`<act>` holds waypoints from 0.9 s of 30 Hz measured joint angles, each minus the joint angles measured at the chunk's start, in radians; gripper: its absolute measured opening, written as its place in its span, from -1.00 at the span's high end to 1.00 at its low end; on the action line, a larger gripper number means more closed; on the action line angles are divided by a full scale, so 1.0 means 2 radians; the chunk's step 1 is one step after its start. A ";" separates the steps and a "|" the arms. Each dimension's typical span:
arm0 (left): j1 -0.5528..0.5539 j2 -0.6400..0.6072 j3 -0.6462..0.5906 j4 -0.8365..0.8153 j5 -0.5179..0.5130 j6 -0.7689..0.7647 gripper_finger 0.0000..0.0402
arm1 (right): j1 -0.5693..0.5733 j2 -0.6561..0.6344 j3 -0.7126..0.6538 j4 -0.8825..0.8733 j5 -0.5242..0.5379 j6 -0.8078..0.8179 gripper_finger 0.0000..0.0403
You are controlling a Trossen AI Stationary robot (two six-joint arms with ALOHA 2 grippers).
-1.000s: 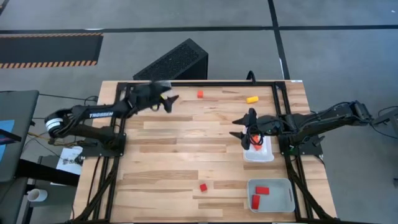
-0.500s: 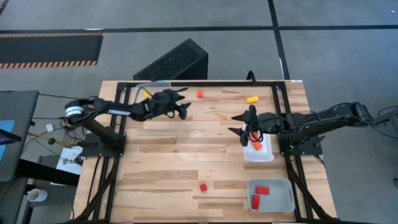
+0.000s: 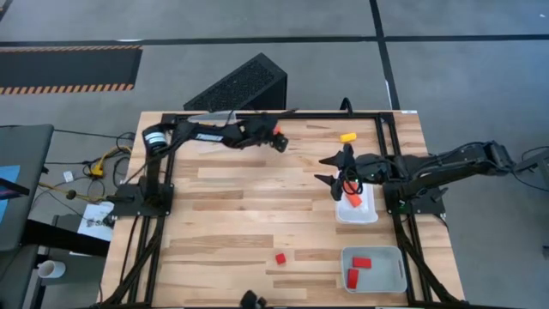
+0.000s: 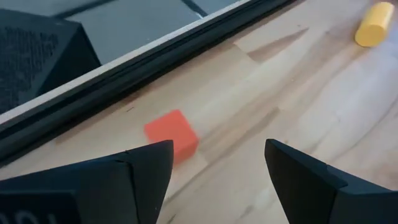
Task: Sort & place blocks by color
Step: Put the orange block into the white bin
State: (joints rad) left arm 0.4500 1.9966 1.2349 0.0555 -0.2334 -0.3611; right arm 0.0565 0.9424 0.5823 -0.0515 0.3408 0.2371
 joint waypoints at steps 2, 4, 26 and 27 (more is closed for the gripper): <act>0.005 0.018 0.034 -0.033 0.017 0.000 -0.18 | 0.006 0.000 0.000 0.000 -0.001 0.000 -0.40; 0.011 0.031 0.070 -0.076 0.022 -0.001 -0.19 | 0.013 0.000 0.000 0.000 -0.001 0.000 -0.40; 0.092 0.059 0.196 -0.277 0.205 0.215 -0.37 | 0.016 0.000 0.000 0.007 0.001 0.000 -0.40; 0.093 0.059 0.196 -0.283 0.205 0.244 -0.37 | 0.016 0.000 0.000 0.007 0.001 -0.001 -0.40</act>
State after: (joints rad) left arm 0.6357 2.1143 1.6276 -0.5111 0.1764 0.1275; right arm 0.0891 0.9424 0.5819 -0.0366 0.3426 0.2346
